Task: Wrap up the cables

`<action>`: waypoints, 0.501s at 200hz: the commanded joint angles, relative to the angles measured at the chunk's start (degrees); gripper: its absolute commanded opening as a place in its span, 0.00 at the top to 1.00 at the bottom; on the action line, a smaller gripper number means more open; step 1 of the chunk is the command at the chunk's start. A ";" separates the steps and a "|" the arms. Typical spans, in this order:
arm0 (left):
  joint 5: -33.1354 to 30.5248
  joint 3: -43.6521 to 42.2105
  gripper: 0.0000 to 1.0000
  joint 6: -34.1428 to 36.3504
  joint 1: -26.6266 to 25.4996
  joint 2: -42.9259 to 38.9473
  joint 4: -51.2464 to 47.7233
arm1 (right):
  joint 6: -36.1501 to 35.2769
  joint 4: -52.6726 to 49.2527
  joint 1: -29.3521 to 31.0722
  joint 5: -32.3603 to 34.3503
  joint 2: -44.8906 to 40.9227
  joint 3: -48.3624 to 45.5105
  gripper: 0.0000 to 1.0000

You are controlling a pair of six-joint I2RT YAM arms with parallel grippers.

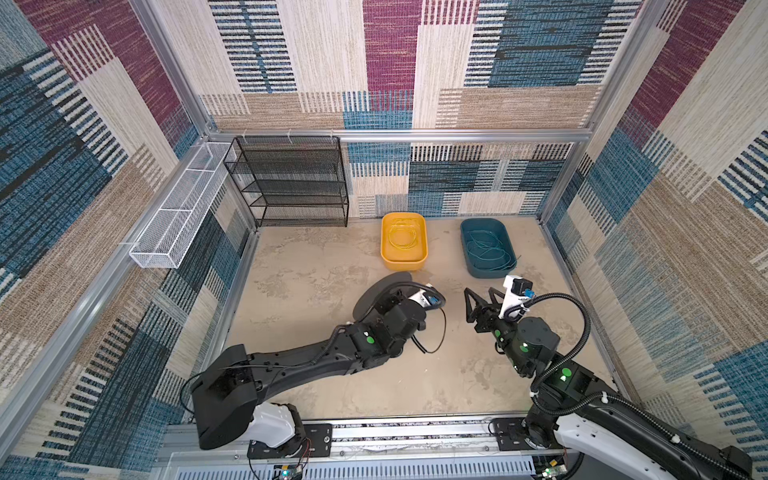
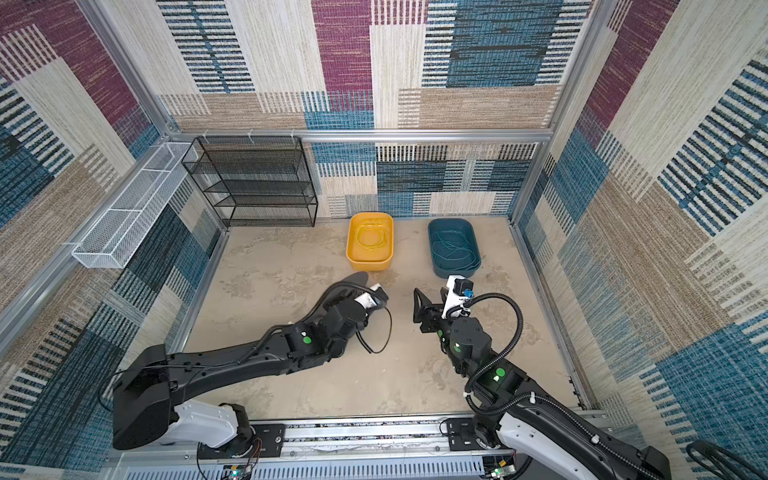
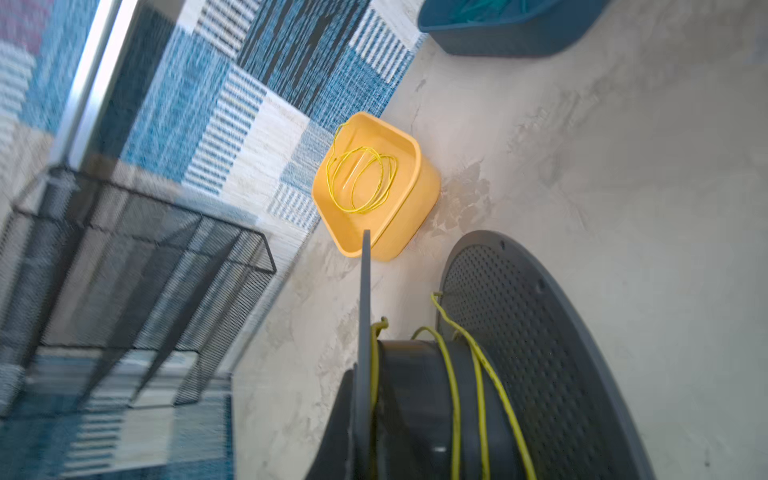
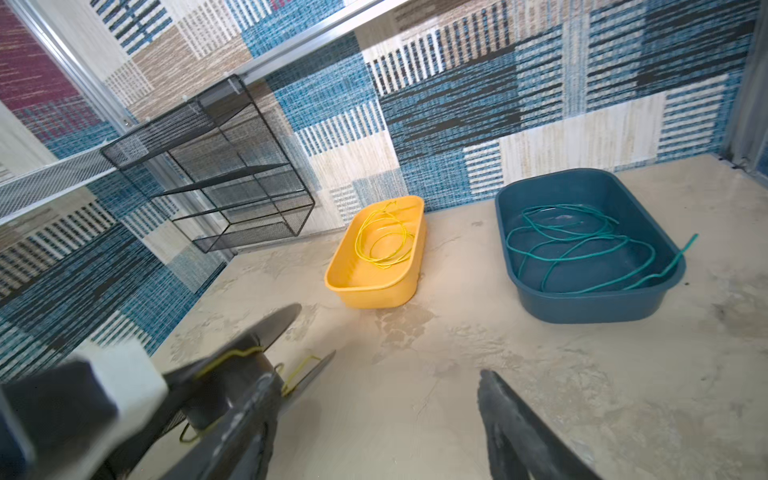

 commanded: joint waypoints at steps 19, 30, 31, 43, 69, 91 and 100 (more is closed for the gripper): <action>-13.34 -1.59 1.00 27.06 -6.33 12.62 34.01 | 3.90 -2.23 -1.53 6.11 -0.32 -0.21 0.21; -14.57 -1.91 1.00 33.28 -7.77 17.07 42.04 | 4.27 -2.46 -2.03 5.56 -0.76 -0.34 0.21; -14.74 -1.91 1.00 33.93 -7.88 17.46 42.83 | 4.31 -2.46 -2.10 5.45 -0.81 -0.34 0.21; -15.80 -2.00 1.00 40.73 -9.21 22.11 52.57 | 4.57 -2.77 -2.62 4.80 -0.90 -0.38 0.21; -16.49 -0.91 1.00 45.20 -11.17 29.38 58.07 | 5.07 -3.08 -3.38 3.54 -0.50 0.00 0.21; -16.04 -0.93 1.00 37.45 -12.29 31.11 48.50 | 5.06 -3.16 -3.73 2.48 0.33 0.66 0.20; -15.28 -0.90 1.00 32.95 -12.78 31.00 43.29 | 4.92 -2.96 -3.84 1.88 0.61 0.85 0.20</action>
